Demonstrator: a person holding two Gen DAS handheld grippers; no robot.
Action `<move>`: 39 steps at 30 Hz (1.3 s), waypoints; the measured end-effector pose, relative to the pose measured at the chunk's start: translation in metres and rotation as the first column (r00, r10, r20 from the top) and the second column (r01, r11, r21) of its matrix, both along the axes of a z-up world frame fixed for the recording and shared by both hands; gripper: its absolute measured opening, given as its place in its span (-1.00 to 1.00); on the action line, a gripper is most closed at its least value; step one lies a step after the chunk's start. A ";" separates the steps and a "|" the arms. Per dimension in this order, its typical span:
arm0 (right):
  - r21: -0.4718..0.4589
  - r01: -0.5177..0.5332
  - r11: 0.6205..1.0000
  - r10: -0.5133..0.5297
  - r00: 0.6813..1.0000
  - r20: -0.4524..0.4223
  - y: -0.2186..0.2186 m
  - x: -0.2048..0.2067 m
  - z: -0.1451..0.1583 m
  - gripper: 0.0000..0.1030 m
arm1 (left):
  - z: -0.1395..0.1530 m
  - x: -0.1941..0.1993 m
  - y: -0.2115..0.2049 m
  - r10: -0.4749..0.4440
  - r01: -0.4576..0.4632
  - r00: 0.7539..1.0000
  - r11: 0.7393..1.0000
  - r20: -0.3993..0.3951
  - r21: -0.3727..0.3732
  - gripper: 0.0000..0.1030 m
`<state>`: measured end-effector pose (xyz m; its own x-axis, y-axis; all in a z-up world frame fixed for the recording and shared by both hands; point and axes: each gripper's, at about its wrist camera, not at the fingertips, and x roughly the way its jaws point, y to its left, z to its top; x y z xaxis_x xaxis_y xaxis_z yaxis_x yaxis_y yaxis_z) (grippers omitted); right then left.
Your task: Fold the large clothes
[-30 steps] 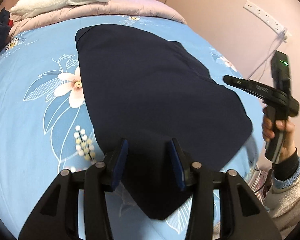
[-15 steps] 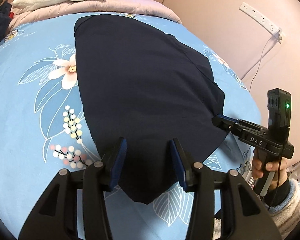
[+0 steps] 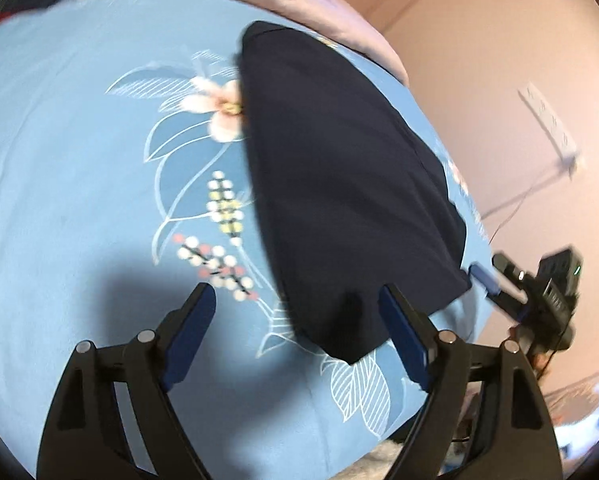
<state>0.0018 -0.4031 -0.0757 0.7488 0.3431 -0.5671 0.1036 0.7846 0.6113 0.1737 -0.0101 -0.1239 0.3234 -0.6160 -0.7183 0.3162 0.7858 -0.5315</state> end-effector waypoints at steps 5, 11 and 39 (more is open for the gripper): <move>0.089 0.063 0.994 -0.056 0.996 -0.074 -0.015 0.003 -0.020 0.51 | -0.012 0.009 0.016 0.008 -0.023 0.995 0.987 -0.095 -0.157 0.74; 0.249 0.049 0.967 -0.022 0.994 -0.109 -0.027 0.017 -0.041 0.58 | -0.030 0.031 0.011 -0.020 -0.025 0.980 0.974 -0.196 -0.226 0.74; 0.282 -0.185 0.941 0.222 0.969 -0.106 -0.021 0.105 -0.046 0.80 | -0.034 0.110 -0.056 -0.139 0.078 0.970 0.955 -0.202 -0.285 0.81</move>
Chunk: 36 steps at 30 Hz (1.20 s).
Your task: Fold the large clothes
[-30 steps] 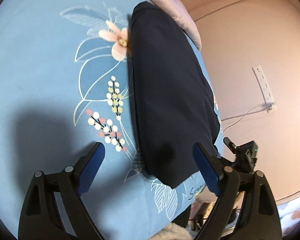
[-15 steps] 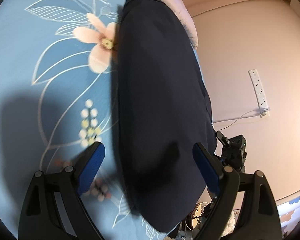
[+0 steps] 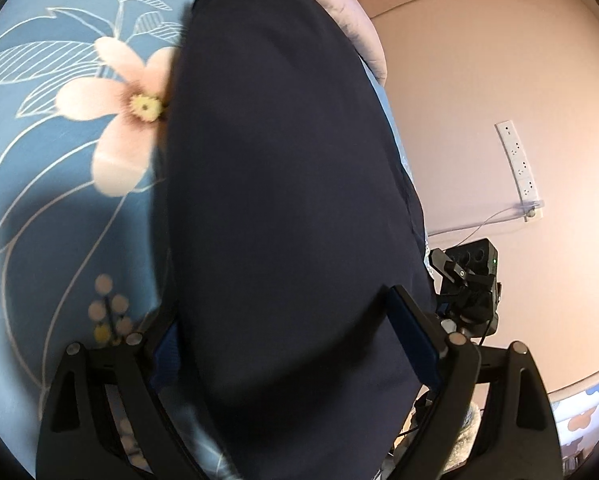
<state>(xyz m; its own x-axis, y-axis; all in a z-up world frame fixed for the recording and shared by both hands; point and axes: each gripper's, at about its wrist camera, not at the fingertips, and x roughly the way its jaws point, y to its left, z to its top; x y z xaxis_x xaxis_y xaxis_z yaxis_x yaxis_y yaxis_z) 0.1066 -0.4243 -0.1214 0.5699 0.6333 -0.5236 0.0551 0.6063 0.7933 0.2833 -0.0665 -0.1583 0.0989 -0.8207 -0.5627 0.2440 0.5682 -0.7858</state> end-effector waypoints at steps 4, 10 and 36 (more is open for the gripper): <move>-0.019 -0.034 0.999 0.034 0.999 0.009 0.004 0.006 0.001 0.81 | -0.001 0.008 -0.003 -0.013 0.013 1.000 1.000 0.008 0.009 0.91; -0.062 -0.067 0.996 0.069 0.997 0.033 0.013 0.015 0.001 0.80 | 0.002 0.011 -0.017 -0.030 0.028 0.999 0.998 0.038 0.053 0.97; -0.302 0.039 0.953 0.027 0.977 0.210 0.044 -0.004 0.018 -0.19 | 0.006 -0.003 -0.030 -0.065 0.012 0.978 0.967 0.199 0.255 0.94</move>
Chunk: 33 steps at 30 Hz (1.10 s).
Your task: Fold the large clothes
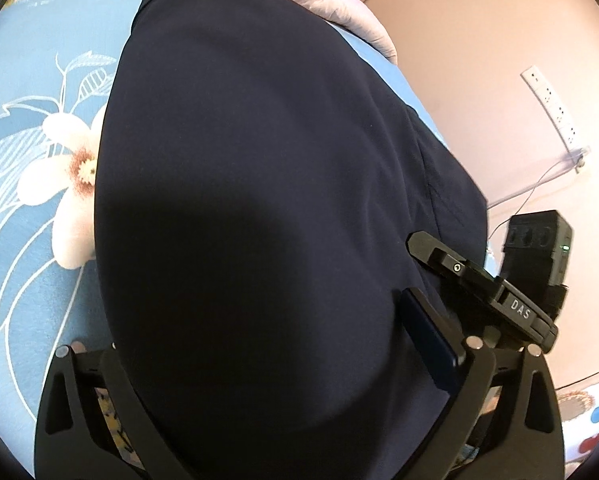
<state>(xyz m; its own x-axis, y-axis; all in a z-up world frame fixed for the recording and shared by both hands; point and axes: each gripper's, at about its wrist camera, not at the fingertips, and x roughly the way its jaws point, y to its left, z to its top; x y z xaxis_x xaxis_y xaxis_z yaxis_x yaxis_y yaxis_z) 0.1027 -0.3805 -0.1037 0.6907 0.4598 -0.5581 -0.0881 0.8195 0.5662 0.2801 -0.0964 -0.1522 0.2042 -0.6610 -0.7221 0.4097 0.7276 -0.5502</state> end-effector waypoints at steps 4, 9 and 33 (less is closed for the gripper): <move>-0.058 0.008 0.998 -0.005 0.999 0.041 0.011 -0.003 0.008 -0.33 | 0.001 0.002 0.002 0.010 -0.010 1.000 1.000 0.027 0.016 0.87; -0.099 0.026 0.995 -0.018 0.997 0.081 0.021 -0.004 0.016 -0.38 | 0.003 0.002 0.007 0.014 -0.017 0.998 0.999 0.062 0.036 0.80; -0.213 -0.016 0.977 0.072 0.963 0.259 0.079 -0.027 0.055 -0.45 | 0.028 -0.006 0.090 0.115 -0.121 0.973 0.992 0.200 0.021 0.26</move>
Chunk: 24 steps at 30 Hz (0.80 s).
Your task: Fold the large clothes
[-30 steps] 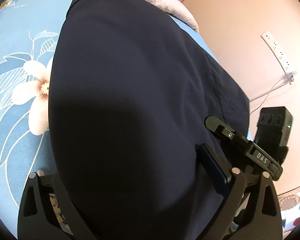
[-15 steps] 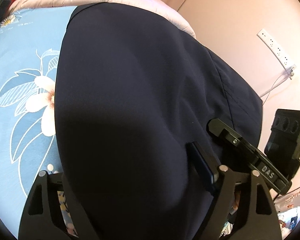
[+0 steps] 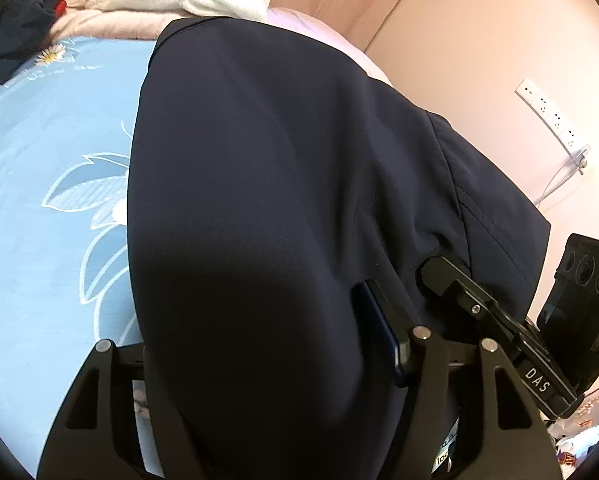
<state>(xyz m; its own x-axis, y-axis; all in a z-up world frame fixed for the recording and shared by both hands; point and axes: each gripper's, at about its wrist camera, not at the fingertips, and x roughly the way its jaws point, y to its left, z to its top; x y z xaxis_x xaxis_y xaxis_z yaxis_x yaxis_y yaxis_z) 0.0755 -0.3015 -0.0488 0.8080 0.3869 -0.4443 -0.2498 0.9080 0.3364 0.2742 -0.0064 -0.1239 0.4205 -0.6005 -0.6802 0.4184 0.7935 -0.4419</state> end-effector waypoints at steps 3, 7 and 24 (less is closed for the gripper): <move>-0.005 -0.017 1.000 0.017 1.000 0.005 0.006 0.001 0.003 -0.45 | 0.004 -0.002 0.009 0.013 -0.013 1.000 1.000 0.013 0.002 0.26; -0.023 -0.043 0.999 0.043 0.999 0.011 0.018 0.005 0.007 -0.45 | 0.006 -0.001 0.012 0.033 -0.033 0.999 0.999 0.022 -0.005 0.26; -0.059 -0.165 0.985 0.165 0.986 0.006 0.093 0.037 0.012 -0.45 | 0.006 -0.003 0.011 0.161 -0.160 0.986 0.987 0.046 -0.005 0.26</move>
<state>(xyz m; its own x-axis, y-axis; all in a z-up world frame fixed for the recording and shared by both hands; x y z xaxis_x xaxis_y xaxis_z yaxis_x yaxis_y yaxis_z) 0.1129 -0.2089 -0.0369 0.7401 0.4889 -0.4617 -0.4010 0.8720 0.2807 0.2713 0.0051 -0.1183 0.5420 -0.5234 -0.6575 0.3053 0.8516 -0.4261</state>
